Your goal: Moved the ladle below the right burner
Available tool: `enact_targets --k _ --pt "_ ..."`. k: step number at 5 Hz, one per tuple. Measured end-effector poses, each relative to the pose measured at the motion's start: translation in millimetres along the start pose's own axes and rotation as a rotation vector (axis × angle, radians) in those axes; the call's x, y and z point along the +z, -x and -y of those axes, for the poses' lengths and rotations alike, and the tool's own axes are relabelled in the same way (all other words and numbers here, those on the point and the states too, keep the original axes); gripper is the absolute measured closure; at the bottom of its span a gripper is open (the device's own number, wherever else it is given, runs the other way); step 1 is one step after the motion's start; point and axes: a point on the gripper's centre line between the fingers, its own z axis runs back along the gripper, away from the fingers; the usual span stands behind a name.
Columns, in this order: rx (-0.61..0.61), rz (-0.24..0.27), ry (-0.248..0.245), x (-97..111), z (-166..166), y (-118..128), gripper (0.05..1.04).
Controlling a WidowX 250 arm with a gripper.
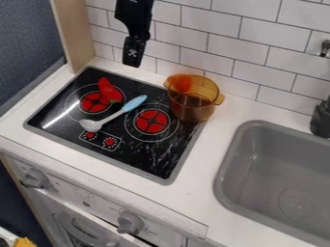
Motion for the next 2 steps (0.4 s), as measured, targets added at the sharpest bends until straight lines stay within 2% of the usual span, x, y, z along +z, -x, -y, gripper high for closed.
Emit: enact_targets --k 1,2 --pt "-0.007 0.000 -0.046 -15 -6 5 0.083" --pt "0.053 -0.064 -0.143 -31 -15 8 0.083"
